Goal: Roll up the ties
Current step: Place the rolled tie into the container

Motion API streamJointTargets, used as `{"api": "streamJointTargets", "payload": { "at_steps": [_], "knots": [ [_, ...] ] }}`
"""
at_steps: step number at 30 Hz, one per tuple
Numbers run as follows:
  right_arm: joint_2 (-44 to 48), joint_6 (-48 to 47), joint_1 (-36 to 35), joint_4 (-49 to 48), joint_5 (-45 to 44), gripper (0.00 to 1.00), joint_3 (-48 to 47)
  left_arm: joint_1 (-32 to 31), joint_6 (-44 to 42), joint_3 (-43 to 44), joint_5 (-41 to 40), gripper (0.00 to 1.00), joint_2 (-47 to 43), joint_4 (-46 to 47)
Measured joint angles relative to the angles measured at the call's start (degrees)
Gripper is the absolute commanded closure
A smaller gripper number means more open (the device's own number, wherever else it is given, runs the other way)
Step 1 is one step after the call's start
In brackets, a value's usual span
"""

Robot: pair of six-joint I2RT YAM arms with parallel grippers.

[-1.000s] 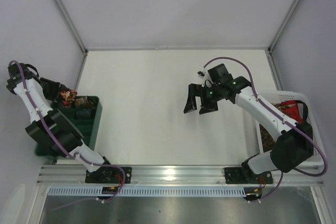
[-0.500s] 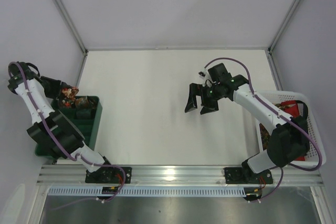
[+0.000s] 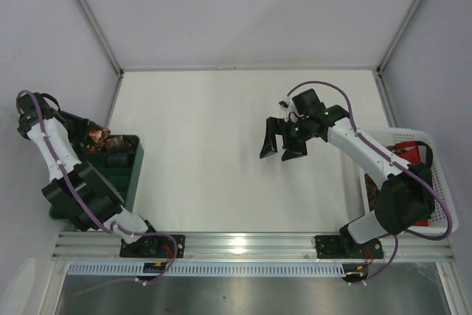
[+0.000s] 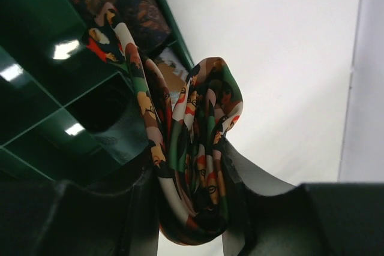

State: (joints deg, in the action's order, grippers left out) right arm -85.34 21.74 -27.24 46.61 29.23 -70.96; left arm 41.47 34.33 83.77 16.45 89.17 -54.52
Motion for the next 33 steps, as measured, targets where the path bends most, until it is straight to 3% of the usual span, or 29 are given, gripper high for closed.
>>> {"api": "streamJointTargets", "payload": {
  "at_steps": [5,13,21,33],
  "knots": [
    [0.0,0.0,0.0,0.0,0.0,0.0,0.0,2.4,-1.6,-5.9,-3.6,0.99,-5.5,2.5],
    [0.0,0.0,-0.3,0.0,0.2,0.0,0.0,3.0,-1.1,-6.5,-6.0,1.0,-7.1,1.2],
    [0.0,0.0,-1.6,0.0,0.3,0.0,0.0,3.0,3.8,-14.9,-2.3,1.0,-20.1,-0.7],
    [0.9,-0.9,-2.6,0.0,0.3,0.0,0.0,2.9,4.2,-19.1,0.8,0.99,-20.8,-3.9]
  ]
}}
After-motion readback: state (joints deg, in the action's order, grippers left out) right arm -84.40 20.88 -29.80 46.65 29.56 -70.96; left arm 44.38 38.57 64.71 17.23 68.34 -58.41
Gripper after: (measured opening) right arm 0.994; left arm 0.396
